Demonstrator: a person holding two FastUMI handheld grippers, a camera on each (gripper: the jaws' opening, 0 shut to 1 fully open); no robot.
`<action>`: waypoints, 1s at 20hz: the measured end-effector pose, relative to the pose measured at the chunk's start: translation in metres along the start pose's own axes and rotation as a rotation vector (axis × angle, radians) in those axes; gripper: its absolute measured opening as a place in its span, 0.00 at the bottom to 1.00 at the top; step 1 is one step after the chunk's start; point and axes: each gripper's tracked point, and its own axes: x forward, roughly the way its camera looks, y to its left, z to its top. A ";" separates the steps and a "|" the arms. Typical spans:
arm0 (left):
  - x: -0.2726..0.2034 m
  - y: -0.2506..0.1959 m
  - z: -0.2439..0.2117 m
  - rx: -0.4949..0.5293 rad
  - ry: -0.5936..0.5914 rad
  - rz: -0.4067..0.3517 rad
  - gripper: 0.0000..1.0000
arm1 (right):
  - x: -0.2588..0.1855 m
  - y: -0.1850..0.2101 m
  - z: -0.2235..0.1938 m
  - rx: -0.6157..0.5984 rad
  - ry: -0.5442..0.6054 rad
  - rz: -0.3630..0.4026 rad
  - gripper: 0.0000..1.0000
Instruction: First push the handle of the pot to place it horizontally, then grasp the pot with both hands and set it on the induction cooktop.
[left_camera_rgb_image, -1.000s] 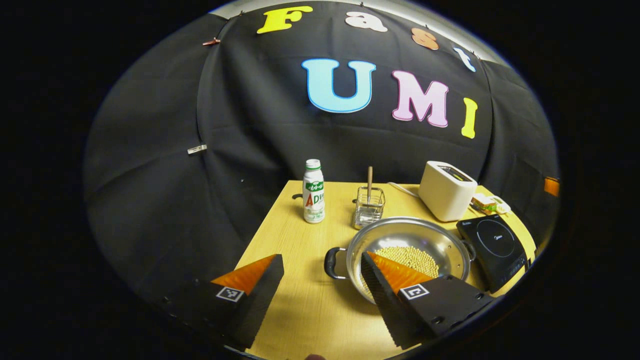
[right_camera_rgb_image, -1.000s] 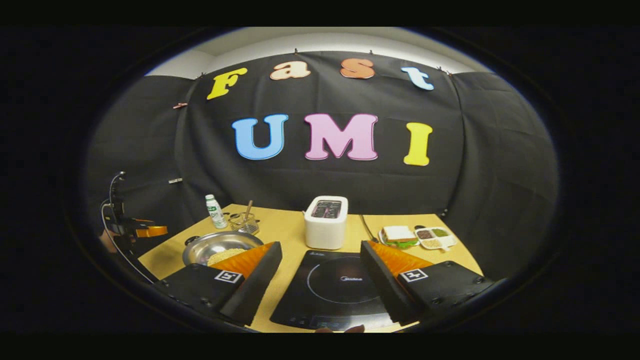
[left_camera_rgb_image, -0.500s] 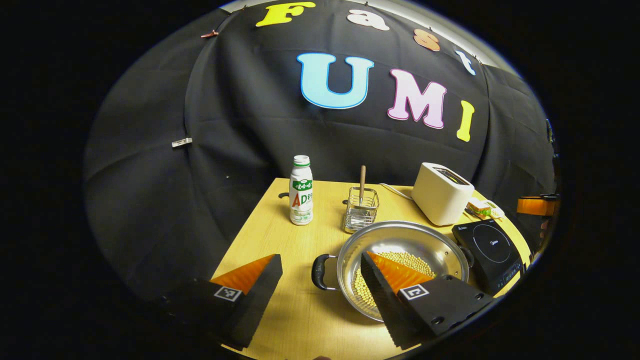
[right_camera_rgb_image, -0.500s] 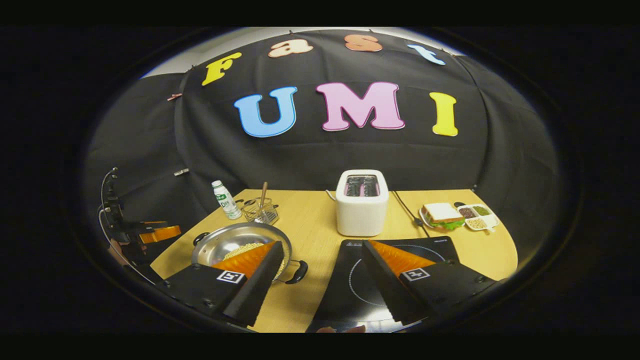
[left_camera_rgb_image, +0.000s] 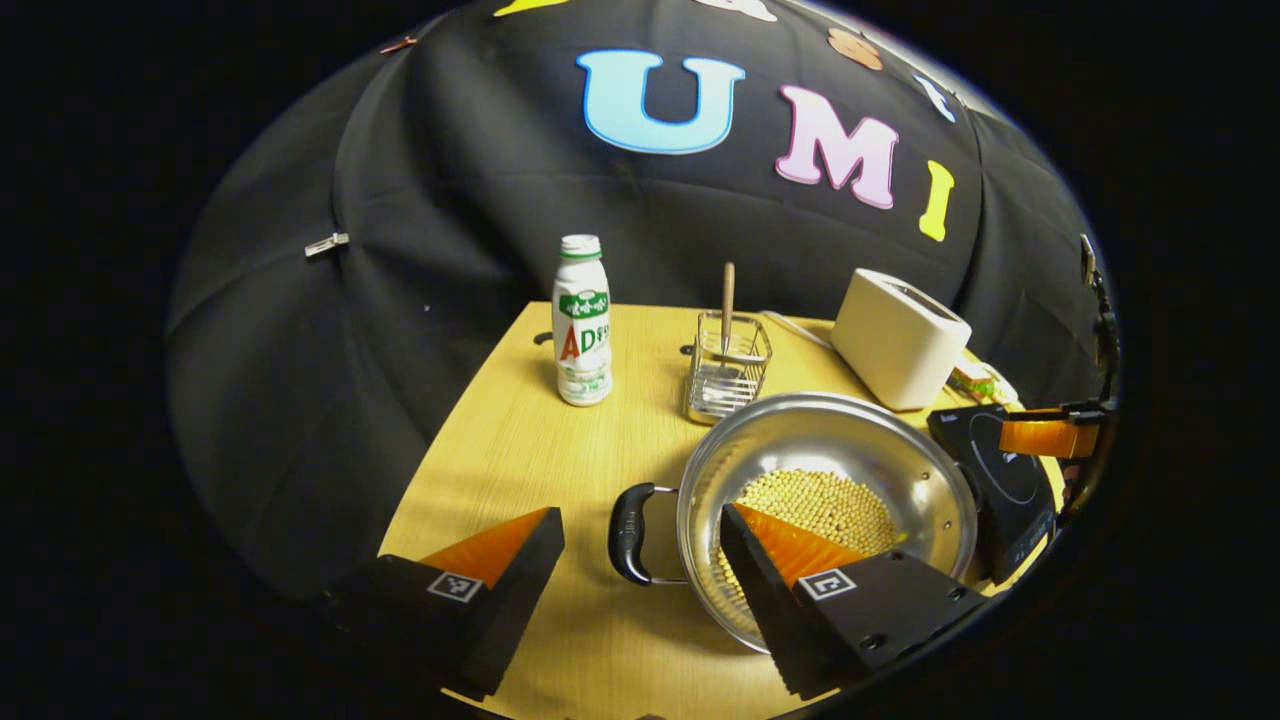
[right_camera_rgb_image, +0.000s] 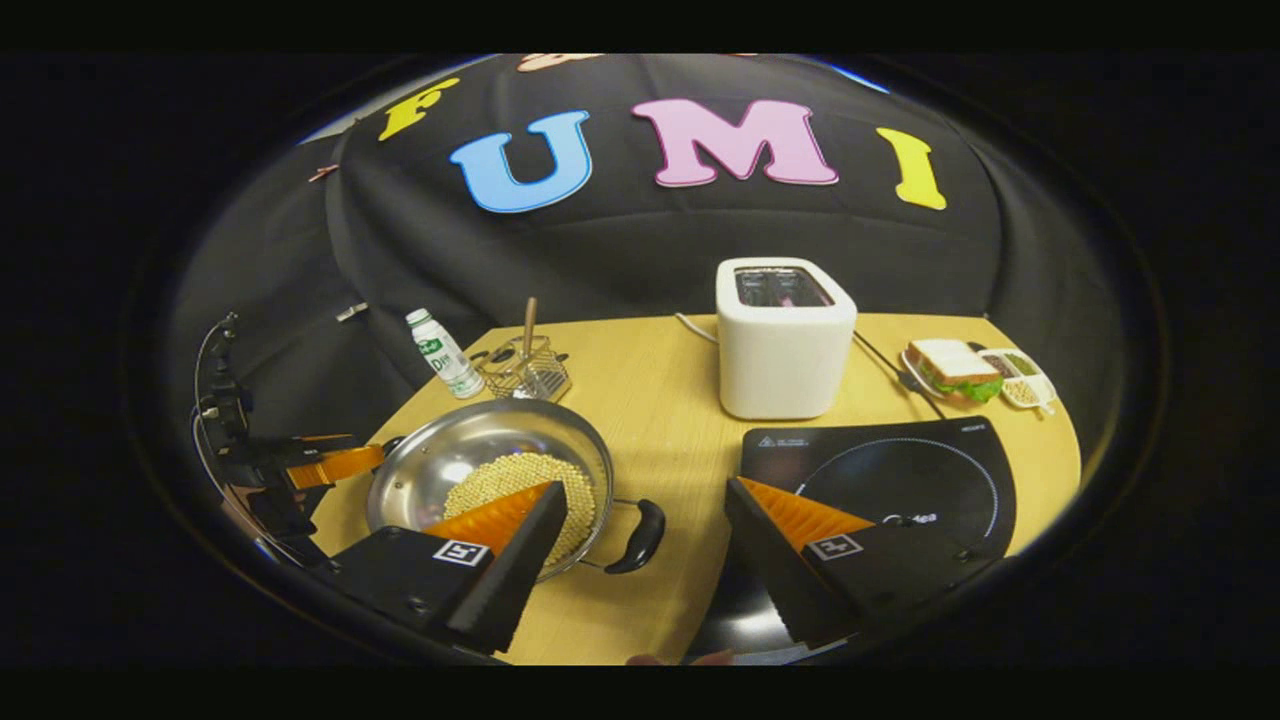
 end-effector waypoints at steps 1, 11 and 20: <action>0.009 -0.003 -0.006 0.010 0.027 -0.011 0.99 | 0.008 0.001 -0.008 0.006 0.026 -0.002 0.99; 0.049 -0.012 -0.025 0.009 0.123 -0.038 0.83 | 0.055 -0.005 -0.062 0.093 0.215 -0.052 0.96; 0.048 -0.010 -0.031 0.003 0.146 -0.043 0.61 | 0.070 -0.001 -0.069 0.092 0.278 -0.064 0.59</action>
